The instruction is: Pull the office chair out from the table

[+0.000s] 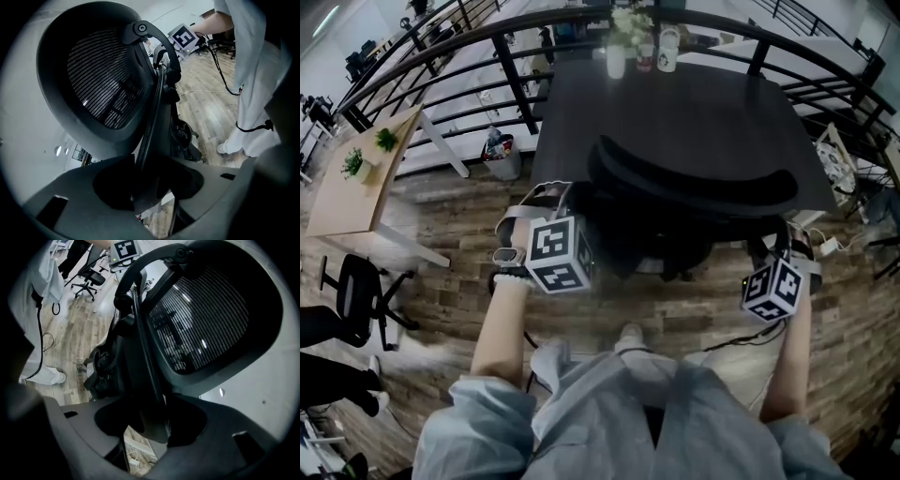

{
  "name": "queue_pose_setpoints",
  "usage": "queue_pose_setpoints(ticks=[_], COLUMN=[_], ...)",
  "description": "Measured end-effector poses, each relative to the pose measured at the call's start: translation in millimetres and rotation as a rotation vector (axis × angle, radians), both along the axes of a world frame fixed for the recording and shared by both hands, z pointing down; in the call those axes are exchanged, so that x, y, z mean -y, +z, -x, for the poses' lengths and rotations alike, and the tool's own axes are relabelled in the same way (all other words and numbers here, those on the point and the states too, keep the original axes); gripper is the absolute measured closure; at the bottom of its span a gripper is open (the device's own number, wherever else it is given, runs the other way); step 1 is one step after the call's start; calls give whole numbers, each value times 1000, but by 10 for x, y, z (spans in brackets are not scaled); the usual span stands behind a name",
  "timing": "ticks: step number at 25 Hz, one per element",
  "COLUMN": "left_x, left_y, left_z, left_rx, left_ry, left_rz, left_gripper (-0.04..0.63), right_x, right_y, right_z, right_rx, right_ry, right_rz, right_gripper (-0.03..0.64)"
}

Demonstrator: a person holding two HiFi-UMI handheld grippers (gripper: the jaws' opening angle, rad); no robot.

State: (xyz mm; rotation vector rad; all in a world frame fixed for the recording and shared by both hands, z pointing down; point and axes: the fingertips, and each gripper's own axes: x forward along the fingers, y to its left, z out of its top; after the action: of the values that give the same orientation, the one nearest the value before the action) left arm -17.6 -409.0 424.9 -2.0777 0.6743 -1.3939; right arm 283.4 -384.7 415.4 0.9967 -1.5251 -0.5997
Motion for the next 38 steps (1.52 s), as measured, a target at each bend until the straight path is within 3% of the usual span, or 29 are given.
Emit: queue_pose_setpoints(ticks=[16, 38], left_x=[-371, -1553], left_y=[-2, 9], left_z=[53, 40], left_rx=[-5, -23], left_ry=[34, 113], left_rz=[-17, -14], left_gripper=[403, 401], right_x=[-475, -1859], right_y=[26, 59], right_z=[54, 88], right_rx=[3, -3], right_ry=[26, 109], right_rz=[5, -10], right_gripper=[400, 399])
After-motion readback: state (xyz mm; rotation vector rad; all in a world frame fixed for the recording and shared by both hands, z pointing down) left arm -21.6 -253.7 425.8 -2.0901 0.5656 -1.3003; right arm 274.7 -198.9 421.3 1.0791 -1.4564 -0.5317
